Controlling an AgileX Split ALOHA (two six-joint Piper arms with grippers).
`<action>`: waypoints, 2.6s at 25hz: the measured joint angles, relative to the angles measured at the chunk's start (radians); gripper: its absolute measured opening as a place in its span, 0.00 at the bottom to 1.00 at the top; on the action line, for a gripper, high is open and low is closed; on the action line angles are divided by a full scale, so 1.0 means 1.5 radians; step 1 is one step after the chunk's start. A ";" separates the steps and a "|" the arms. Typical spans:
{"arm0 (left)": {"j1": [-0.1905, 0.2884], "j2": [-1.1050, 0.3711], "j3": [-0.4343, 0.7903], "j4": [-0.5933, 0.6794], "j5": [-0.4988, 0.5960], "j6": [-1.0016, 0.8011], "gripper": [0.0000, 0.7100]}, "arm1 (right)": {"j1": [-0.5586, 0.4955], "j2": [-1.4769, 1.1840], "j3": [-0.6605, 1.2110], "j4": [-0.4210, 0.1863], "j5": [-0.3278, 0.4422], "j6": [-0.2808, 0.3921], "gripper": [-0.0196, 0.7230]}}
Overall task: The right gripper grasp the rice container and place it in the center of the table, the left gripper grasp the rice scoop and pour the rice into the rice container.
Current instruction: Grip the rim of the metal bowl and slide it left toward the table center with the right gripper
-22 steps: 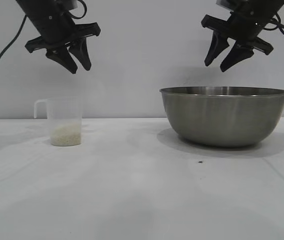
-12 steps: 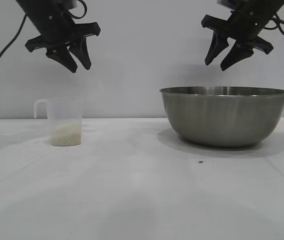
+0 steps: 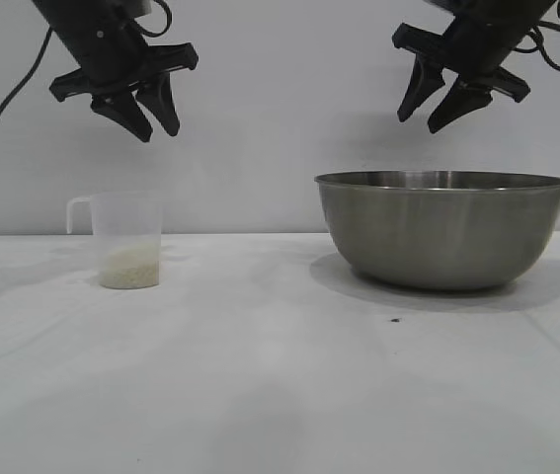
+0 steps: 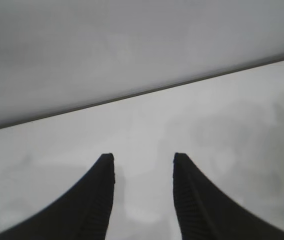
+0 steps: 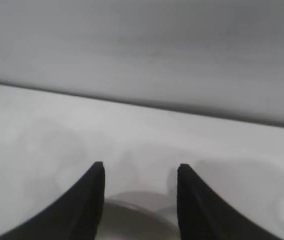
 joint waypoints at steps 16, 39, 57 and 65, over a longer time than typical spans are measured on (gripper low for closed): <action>0.000 0.000 -0.001 0.001 0.013 0.000 0.33 | -0.027 -0.073 0.133 -0.197 0.175 0.110 0.41; 0.000 0.000 -0.001 0.016 0.014 0.000 0.33 | 0.159 0.018 0.159 -0.234 0.180 0.100 0.03; 0.000 -0.002 -0.001 0.016 0.027 0.000 0.33 | 0.216 -0.078 0.164 -0.227 0.178 0.102 0.51; 0.000 -0.034 -0.001 0.019 0.017 0.000 0.33 | 0.232 -0.371 0.483 -0.189 -0.085 0.099 0.48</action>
